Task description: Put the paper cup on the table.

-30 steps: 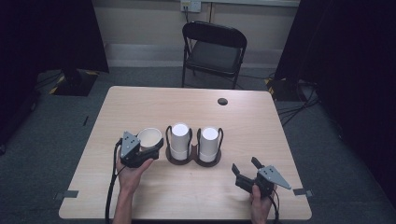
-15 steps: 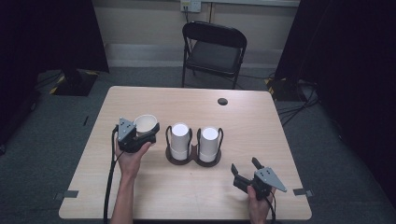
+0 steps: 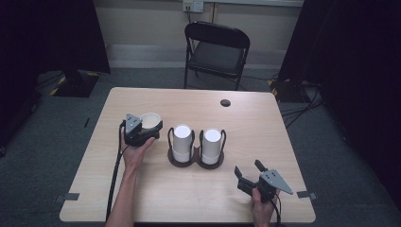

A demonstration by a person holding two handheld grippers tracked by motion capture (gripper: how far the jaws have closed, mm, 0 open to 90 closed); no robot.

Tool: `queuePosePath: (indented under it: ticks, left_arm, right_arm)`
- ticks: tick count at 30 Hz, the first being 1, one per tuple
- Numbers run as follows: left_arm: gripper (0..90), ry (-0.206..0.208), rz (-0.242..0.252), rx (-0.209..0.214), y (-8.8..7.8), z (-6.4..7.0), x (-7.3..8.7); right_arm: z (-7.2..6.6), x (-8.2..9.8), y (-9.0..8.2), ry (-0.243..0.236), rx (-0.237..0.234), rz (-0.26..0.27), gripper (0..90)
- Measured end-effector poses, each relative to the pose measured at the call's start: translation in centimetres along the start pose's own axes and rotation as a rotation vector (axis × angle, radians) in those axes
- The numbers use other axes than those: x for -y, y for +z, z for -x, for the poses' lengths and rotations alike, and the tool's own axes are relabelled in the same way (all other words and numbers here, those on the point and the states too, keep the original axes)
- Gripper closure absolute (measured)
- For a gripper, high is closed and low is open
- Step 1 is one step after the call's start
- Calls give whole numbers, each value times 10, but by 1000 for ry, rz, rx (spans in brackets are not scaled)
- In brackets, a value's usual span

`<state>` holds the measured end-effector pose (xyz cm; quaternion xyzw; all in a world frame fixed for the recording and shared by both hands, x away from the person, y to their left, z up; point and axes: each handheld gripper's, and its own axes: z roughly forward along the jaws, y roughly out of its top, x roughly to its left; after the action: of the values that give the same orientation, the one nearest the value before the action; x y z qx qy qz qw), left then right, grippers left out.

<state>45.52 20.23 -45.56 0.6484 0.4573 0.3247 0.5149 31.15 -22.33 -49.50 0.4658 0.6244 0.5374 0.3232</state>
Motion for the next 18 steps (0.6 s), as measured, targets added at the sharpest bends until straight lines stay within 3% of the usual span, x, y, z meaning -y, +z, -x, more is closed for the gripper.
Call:
queuePosePath:
  ticks: [8,18]
  left_arm:
    - [228,-53,-40,2,9,-18,13]
    - [217,-23,-79,30,9,-16,17]
  right_arm:
    - [1,0,1,7,0,-7,140]
    - [3,0,0,26,-5,-6,139]
